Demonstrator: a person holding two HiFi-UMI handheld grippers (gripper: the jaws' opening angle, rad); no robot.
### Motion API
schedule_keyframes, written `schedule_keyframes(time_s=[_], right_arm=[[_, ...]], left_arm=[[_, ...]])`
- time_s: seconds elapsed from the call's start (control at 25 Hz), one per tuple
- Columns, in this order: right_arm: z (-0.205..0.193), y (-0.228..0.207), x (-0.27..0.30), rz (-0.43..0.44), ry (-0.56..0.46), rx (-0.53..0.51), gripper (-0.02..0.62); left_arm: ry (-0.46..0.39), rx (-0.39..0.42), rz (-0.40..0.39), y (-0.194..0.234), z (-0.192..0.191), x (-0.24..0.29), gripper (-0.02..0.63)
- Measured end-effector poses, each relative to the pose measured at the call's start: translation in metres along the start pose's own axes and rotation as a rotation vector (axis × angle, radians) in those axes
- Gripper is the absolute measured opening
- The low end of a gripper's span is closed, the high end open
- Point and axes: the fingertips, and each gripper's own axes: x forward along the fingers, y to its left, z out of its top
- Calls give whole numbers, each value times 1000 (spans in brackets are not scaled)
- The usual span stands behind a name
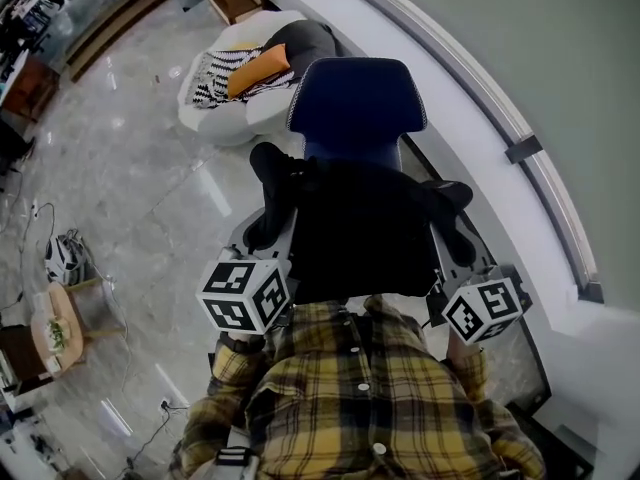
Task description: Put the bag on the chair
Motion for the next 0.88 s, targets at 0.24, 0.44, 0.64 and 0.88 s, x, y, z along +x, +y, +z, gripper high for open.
schedule_keyframes(time_s=[0.24, 0.44, 0.64, 0.88], right_arm=[[-2, -10, 13, -60, 20, 19, 35], [-8, -22, 22, -70, 56, 32, 35], [-15, -43, 42, -63, 105, 52, 35], [-2, -67, 84, -8, 123, 48, 35]], left_arm=[[36, 3, -42, 10, 4, 26, 92], [75, -12, -48, 11, -3, 42, 92], [121, -31, -26, 14, -11, 64, 92], [110, -46, 27, 23, 11, 100, 92]])
